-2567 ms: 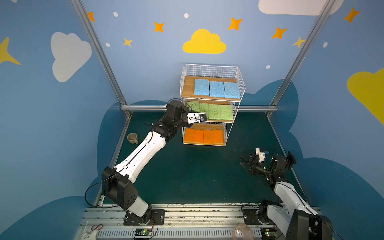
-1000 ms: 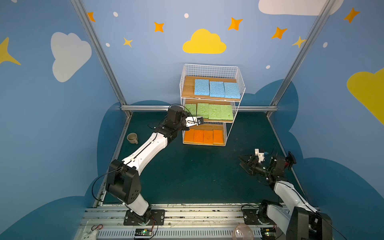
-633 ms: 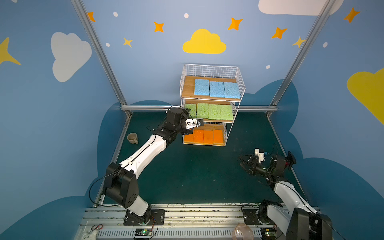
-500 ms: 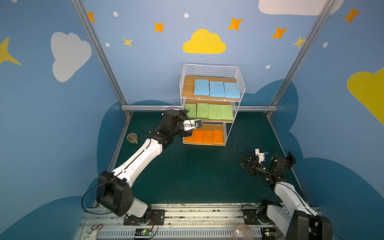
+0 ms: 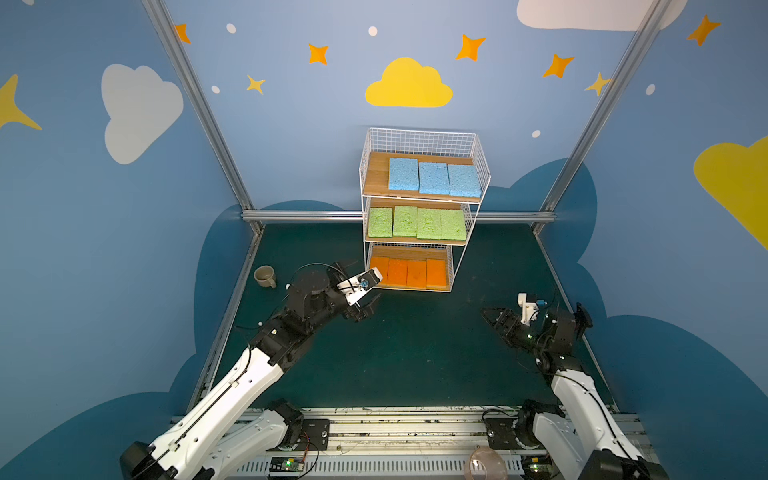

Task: Place and organize the cleaning sponges onto the shelf

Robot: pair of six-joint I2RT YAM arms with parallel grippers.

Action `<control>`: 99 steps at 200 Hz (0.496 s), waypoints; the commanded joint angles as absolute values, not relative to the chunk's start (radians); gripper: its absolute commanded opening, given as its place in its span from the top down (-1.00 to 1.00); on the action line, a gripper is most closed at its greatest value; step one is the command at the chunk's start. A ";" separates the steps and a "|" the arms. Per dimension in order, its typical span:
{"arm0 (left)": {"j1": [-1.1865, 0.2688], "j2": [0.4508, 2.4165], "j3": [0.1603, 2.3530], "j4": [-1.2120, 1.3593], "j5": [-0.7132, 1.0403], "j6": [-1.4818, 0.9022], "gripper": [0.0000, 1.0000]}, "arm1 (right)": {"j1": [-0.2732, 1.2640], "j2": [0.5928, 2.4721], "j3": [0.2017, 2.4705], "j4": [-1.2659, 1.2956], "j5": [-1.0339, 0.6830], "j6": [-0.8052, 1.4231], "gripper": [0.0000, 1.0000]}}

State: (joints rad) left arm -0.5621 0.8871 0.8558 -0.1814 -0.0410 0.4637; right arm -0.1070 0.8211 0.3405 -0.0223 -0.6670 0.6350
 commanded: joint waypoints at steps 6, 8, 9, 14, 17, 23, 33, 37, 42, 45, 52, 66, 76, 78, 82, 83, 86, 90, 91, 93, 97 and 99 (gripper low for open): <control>-0.535 0.896 0.811 -0.220 -0.215 0.160 -0.99 | -0.074 0.766 0.354 -0.049 -0.436 0.496 -0.80; -0.526 0.902 0.809 -0.226 -0.225 0.145 -1.00 | -0.072 0.761 0.354 -0.050 -0.423 0.487 -0.81; -0.521 0.905 0.809 -0.229 -0.230 0.138 -1.00 | -0.070 0.758 0.352 -0.050 -0.416 0.482 -0.81; -0.498 0.919 0.805 -0.242 -0.244 0.106 -0.99 | -0.063 0.745 0.348 -0.051 -0.381 0.460 -0.81; -0.481 0.927 0.802 -0.248 -0.248 0.087 -1.00 | -0.059 0.736 0.344 -0.049 -0.361 0.455 -0.82; -0.444 0.944 0.792 -0.259 -0.248 0.050 -0.99 | -0.055 0.722 0.332 -0.034 -0.302 0.484 -0.83; -0.365 0.967 0.766 -0.257 -0.236 -0.017 -0.99 | -0.055 0.699 0.294 0.051 -0.267 0.480 -0.83; -0.337 0.974 0.755 -0.249 -0.230 -0.043 -1.00 | -0.054 0.691 0.272 0.101 -0.267 0.465 -0.83; -0.297 0.978 0.736 -0.231 -0.221 -0.068 -0.99 | -0.054 0.683 0.249 0.160 -0.260 0.446 -0.83; -0.276 0.981 0.721 -0.214 -0.214 -0.081 -1.00 | -0.051 0.678 0.239 0.189 -0.252 0.430 -0.83; -0.230 0.988 0.685 -0.161 -0.201 -0.107 -0.99 | -0.049 0.672 0.232 0.218 -0.221 0.388 -0.83; -0.138 1.019 0.635 -0.063 -0.169 -0.139 -1.00 | -0.045 0.687 0.274 0.159 -0.139 0.303 -0.83; -0.083 1.065 0.630 -0.023 -0.164 -0.156 -0.99 | -0.047 0.716 0.302 0.121 -0.091 0.277 -0.83; -0.073 1.076 0.632 -0.018 -0.162 -0.157 -0.99 | -0.047 0.724 0.308 0.118 -0.085 0.271 -0.83; -0.055 1.098 0.635 -0.007 -0.156 -0.158 -0.99 | -0.047 0.739 0.318 0.114 -0.081 0.256 -0.83; -0.051 1.104 0.635 -0.003 -0.155 -0.158 -0.99 | -0.047 0.743 0.320 0.114 -0.082 0.250 -0.83; -0.039 1.125 0.638 0.006 -0.151 -0.159 -0.99 | -0.048 0.753 0.326 0.112 -0.090 0.230 -0.83; -0.025 1.146 0.639 0.020 -0.146 -0.158 -1.00 | -0.047 0.766 0.333 0.112 -0.098 0.223 -0.83; -0.022 1.151 0.640 0.024 -0.145 -0.158 -0.99 | -0.046 0.771 0.334 0.114 -0.099 0.222 -0.83; -0.018 1.163 0.641 0.032 -0.144 -0.158 -0.99 | -0.045 0.778 0.335 0.117 -0.099 0.220 -0.83; -0.008 1.187 0.642 0.051 -0.138 -0.154 -0.99 | -0.042 0.795 0.333 0.140 -0.096 0.212 -0.84; -0.003 1.198 0.643 0.059 -0.134 -0.152 -0.99 | -0.040 0.803 0.331 0.153 -0.091 0.211 -0.84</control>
